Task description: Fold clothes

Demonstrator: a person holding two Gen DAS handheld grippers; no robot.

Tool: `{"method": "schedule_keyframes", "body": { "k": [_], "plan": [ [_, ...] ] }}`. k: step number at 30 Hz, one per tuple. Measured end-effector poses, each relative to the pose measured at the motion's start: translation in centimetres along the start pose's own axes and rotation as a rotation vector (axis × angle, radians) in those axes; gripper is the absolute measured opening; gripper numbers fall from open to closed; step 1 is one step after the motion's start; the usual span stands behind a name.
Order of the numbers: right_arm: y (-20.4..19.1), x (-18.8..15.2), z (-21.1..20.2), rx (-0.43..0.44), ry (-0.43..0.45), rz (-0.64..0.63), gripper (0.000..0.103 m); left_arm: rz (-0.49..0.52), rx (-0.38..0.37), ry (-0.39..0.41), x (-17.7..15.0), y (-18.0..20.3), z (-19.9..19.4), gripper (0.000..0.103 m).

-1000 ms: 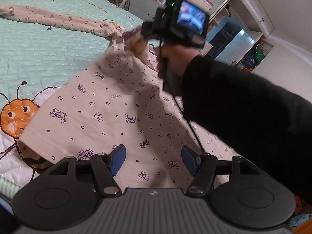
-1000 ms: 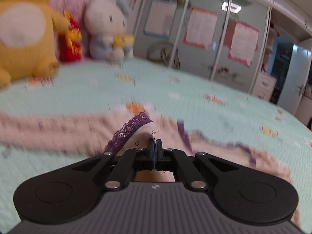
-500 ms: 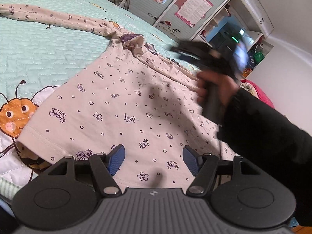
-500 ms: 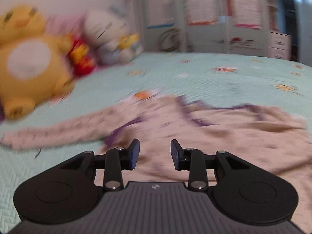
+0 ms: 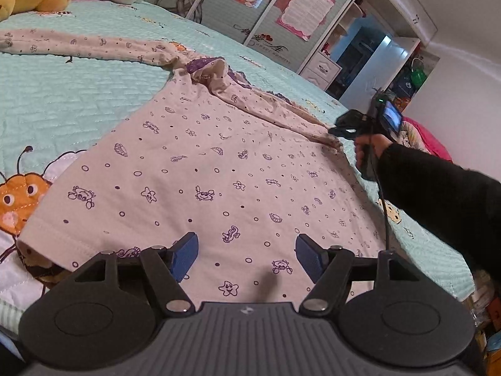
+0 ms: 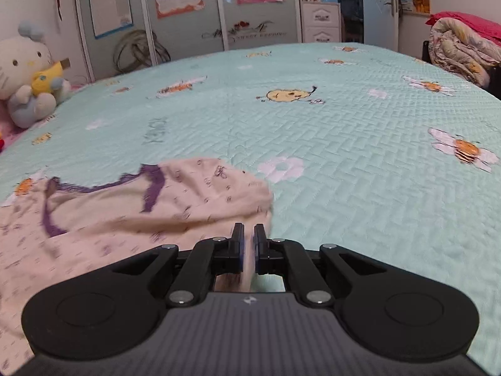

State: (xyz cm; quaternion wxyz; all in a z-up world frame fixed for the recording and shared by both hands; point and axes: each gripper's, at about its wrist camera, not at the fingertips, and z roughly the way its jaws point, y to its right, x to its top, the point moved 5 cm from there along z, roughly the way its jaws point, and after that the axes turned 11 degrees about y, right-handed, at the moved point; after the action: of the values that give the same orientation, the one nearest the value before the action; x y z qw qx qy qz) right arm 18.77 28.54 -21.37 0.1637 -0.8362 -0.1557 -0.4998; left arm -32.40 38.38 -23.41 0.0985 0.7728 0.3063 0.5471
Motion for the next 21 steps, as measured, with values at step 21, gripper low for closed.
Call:
{"method": "schedule_keyframes", "body": {
  "k": [21],
  "plan": [
    [3.5, 4.7, 7.2, 0.017, 0.004, 0.146, 0.009, 0.034, -0.007, -0.001, -0.1, 0.5, 0.4, 0.078]
  ]
}}
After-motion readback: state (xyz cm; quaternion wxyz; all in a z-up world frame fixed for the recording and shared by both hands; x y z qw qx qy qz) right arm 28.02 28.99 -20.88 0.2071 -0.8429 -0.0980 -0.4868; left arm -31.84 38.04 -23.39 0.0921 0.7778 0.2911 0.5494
